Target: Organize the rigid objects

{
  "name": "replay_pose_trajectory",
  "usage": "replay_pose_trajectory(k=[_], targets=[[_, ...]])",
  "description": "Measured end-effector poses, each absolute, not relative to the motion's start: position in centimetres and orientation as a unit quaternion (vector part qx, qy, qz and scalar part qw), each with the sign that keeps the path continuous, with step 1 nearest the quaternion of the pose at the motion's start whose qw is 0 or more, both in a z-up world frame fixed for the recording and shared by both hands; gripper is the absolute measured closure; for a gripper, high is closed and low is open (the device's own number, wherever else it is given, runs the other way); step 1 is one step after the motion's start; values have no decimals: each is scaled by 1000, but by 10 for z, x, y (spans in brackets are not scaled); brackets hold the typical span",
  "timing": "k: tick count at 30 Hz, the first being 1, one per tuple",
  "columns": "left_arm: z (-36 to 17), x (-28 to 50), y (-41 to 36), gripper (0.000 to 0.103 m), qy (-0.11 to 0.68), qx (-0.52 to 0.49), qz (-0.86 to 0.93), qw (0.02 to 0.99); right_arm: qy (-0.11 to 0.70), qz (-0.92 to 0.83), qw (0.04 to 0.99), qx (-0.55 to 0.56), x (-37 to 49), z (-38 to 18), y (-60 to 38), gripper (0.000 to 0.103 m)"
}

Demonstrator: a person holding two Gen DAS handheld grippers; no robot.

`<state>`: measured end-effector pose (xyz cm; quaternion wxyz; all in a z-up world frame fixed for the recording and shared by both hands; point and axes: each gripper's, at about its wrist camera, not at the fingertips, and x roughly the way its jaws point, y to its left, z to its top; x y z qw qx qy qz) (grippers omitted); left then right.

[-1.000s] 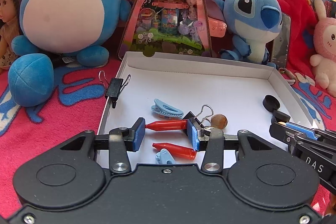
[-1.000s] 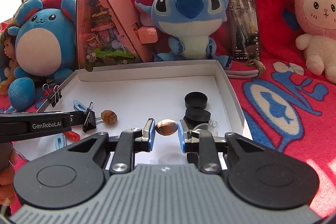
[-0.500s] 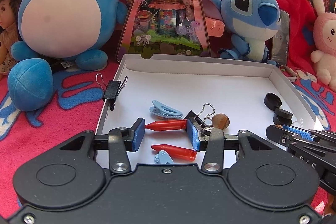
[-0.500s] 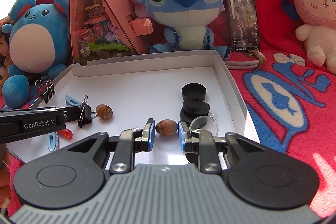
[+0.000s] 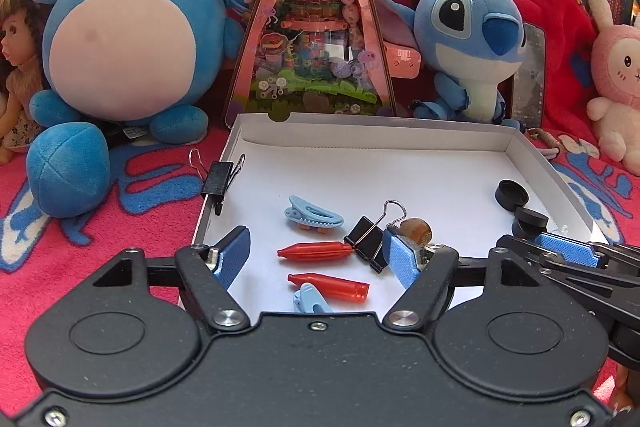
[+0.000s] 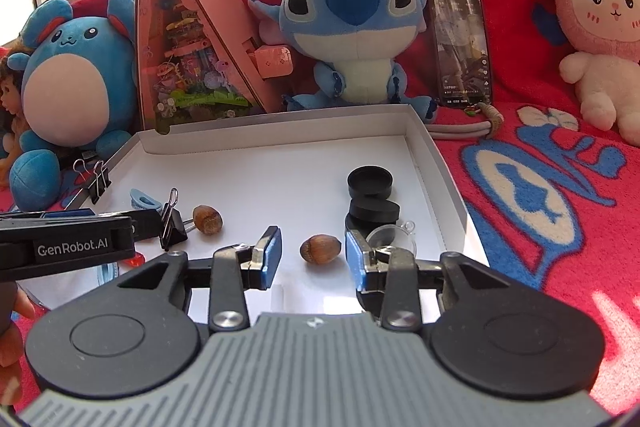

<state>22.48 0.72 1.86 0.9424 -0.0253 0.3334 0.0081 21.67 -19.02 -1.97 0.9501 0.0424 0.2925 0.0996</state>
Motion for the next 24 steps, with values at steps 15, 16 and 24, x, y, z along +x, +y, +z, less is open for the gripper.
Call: replay_pose_trajectory(k=[15, 16, 24], targets=[[39, 190, 6, 17, 321, -17, -7, 947, 264, 87, 960, 40, 192, -2, -207, 26], [40, 187, 6, 17, 321, -18, -7, 947, 264, 86, 960, 43, 190, -2, -209, 25], [47, 157, 9, 14, 309, -27, -10, 951, 251, 87, 963, 48, 163, 0, -219, 19]])
